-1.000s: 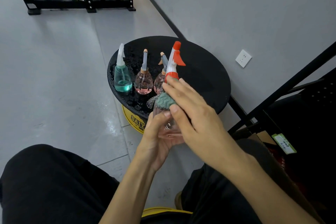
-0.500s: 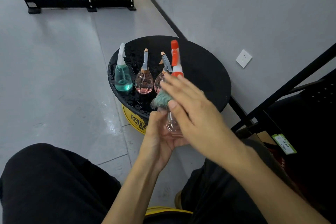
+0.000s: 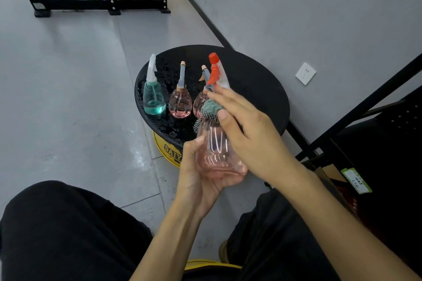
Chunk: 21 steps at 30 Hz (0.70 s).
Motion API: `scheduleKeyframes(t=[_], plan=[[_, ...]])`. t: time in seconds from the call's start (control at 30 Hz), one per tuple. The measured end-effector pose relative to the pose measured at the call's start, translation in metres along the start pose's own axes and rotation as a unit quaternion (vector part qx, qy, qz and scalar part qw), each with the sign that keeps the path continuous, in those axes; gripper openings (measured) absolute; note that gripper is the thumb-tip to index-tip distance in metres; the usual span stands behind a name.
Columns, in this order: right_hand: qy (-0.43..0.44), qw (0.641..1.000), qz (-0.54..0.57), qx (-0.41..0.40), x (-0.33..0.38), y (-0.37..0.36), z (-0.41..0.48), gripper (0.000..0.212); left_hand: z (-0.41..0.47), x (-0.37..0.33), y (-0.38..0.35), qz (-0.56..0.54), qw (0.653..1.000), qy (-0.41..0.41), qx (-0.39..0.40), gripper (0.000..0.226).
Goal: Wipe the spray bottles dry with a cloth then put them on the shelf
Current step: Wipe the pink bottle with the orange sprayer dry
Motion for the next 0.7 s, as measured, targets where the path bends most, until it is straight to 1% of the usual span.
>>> scheduleKeyframes(t=[0.03, 0.07, 0.13, 0.2, 0.27, 0.4, 0.43, 0.5, 0.57, 0.6, 0.7], plan=[[0.013, 1.000, -0.002, 0.002, 0.004, -0.001, -0.007, 0.040, -0.001, -0.001, 0.000, -0.008, 1.000, -0.006, 0.005, 0.035], [0.029, 1.000, -0.008, 0.004, 0.008, -0.003, -0.015, 0.041, -0.002, -0.003, -0.001, -0.015, 1.000, -0.009, 0.004, 0.030], [0.060, 0.998, -0.024, 0.007, 0.013, -0.004, -0.024, 0.043, -0.003, -0.004, -0.001, -0.032, 0.999, -0.004, 0.005, 0.037], [0.069, 0.997, -0.027, 0.013, 0.014, -0.002, -0.023, 0.044, -0.002, -0.005, -0.003, -0.032, 0.999, -0.003, 0.017, 0.034], [0.062, 0.998, -0.024, 0.013, 0.008, 0.002, -0.013, 0.044, -0.001, -0.005, -0.002, -0.022, 1.000, 0.006, 0.019, 0.035], [0.024, 0.999, -0.042, -0.020, -0.001, 0.008, 0.008, 0.044, 0.000, -0.001, -0.002, -0.008, 0.999, 0.038, 0.002, 0.053], [0.018, 0.998, -0.056, -0.030, -0.001, 0.008, 0.009, 0.044, 0.000, -0.001, -0.002, -0.004, 0.999, 0.035, 0.002, 0.053], [0.025, 0.994, -0.104, -0.040, 0.005, 0.007, 0.000, 0.047, 0.000, -0.002, -0.002, 0.010, 1.000, 0.022, -0.002, 0.043], [0.025, 0.990, -0.135, -0.022, 0.013, -0.002, -0.018, 0.050, 0.002, -0.002, -0.001, 0.001, 1.000, 0.010, -0.014, 0.037], [0.028, 0.989, -0.145, -0.014, 0.016, -0.009, -0.028, 0.050, 0.002, -0.003, -0.001, -0.012, 1.000, 0.005, -0.027, 0.037], [0.062, 0.984, -0.165, -0.023, 0.021, -0.025, -0.047, 0.055, 0.004, 0.001, 0.003, -0.043, 0.997, -0.004, -0.061, 0.042]])
Point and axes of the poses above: each hand's wrist, its own z-axis towards the middle knuckle, its own y-axis out of the back of the hand, x = y × z, the point moved 4 cm from there along z, towards the middle knuckle, and after that the axes turned 15 degrees about -x, right-handed, at the moved point
